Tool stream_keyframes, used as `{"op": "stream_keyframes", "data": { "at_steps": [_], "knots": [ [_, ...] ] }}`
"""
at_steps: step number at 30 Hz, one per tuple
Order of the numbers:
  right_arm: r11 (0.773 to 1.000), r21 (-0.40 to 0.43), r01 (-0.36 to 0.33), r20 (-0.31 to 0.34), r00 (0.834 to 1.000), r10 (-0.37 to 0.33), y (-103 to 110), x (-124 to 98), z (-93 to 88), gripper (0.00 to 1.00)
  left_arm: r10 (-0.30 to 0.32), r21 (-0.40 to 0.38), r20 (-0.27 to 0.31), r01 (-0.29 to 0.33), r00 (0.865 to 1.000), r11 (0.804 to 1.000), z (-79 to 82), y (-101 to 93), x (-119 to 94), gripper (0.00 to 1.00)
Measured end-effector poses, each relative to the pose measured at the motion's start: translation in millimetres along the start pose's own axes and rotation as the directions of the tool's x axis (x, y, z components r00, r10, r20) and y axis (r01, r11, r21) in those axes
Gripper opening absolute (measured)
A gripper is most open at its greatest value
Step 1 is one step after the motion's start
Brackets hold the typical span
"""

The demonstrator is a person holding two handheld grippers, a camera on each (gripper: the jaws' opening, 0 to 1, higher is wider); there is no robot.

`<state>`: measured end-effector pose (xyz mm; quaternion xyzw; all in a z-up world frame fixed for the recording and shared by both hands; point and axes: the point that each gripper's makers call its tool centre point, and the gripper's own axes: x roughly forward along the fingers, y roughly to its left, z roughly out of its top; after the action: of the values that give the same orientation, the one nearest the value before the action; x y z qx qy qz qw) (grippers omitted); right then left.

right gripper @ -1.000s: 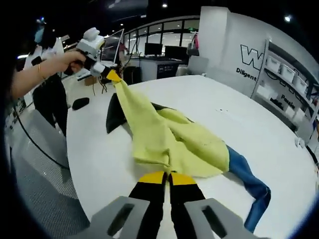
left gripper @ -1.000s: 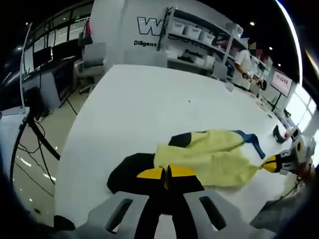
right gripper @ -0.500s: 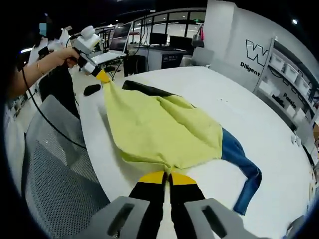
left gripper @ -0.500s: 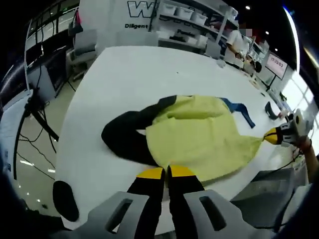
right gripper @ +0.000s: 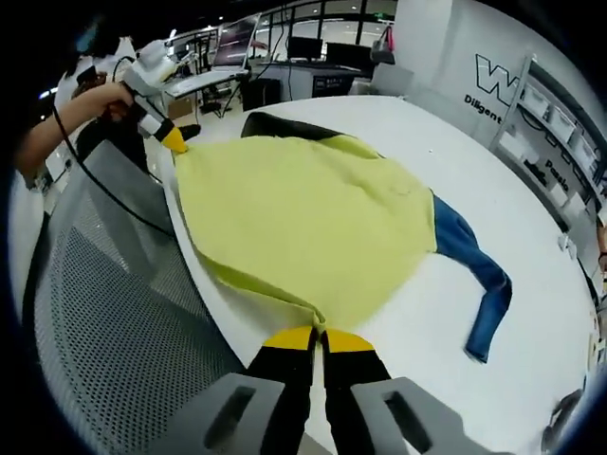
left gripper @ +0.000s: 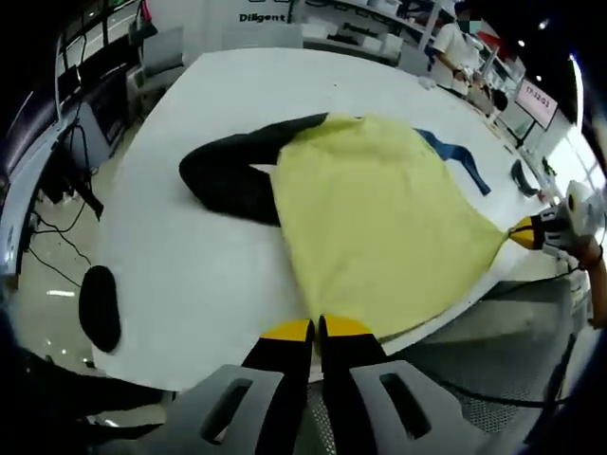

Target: Fold the garment on the visible template until the final outline fits inside the template.

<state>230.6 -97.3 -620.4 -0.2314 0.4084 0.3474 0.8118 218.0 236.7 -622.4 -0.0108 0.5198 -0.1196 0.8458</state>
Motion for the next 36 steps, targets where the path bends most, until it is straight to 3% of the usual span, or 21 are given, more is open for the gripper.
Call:
{"op": "stream_keyframes", "data": {
  "at_steps": [2,4,6,7,14,20,24,29,32,33,36],
  "knots": [
    [1.0,0.006,-0.003,-0.006,1.0,0.003,0,1,-3.5,0.0,0.012,-0.001,-0.009,-0.012,1.0,1.0,-7.0,-2.2,3,0.04],
    [0.999,0.032,-0.025,-0.019,1.0,0.025,4,2,-8.7,0.0,0.039,0.019,-0.058,-0.037,0.998,0.999,-22.6,-0.7,10,0.04],
    [0.999,0.033,-0.037,-0.038,0.999,0.038,6,4,-13.9,0.0,0.057,0.035,-0.073,-0.054,0.996,0.998,-27.3,-0.5,11,0.04],
    [0.998,0.036,-0.051,-0.079,0.995,0.054,9,5,-22.2,0.0,0.075,0.052,-0.077,-0.071,0.994,0.996,-28.9,1.5,12,0.04],
    [0.994,0.067,-0.088,-0.137,0.986,0.097,16,13,-37.9,0.0,0.122,0.083,-0.128,-0.112,0.984,0.99,-39.0,8.2,18,0.05],
    [0.988,0.117,-0.099,-0.203,0.972,0.122,21,17,-54.4,0.0,0.179,0.109,-0.176,-0.161,0.968,0.981,-52.2,18.4,18,0.03],
    [0.991,0.094,-0.096,-0.217,0.969,0.115,21,18,-57.9,0.0,0.229,0.17,-0.201,-0.196,0.952,0.966,-57.7,24.0,18,0.03],
    [0.982,0.145,-0.119,-0.214,0.965,0.149,27,16,-56.4,0.05,0.227,0.152,-0.183,-0.201,0.957,0.968,-53.9,25.7,16,0.03],
    [0.977,0.166,-0.131,-0.202,0.966,0.164,27,10,-51.8,0.12,0.181,0.088,-0.151,-0.169,0.972,0.982,-46.2,21.2,13,0.07],
    [0.975,0.184,-0.129,-0.178,0.971,0.162,25,8,-45.9,0.15,0.158,0.066,-0.115,-0.151,0.981,0.986,-37.5,19.4,11,0.09],
    [0.96,0.248,-0.132,-0.09,0.983,0.158,18,4,-25.3,0.28,0.148,0.036,-0.001,-0.148,0.989,0.988,-5.8,22.6,1,0.21]
  ]
}}
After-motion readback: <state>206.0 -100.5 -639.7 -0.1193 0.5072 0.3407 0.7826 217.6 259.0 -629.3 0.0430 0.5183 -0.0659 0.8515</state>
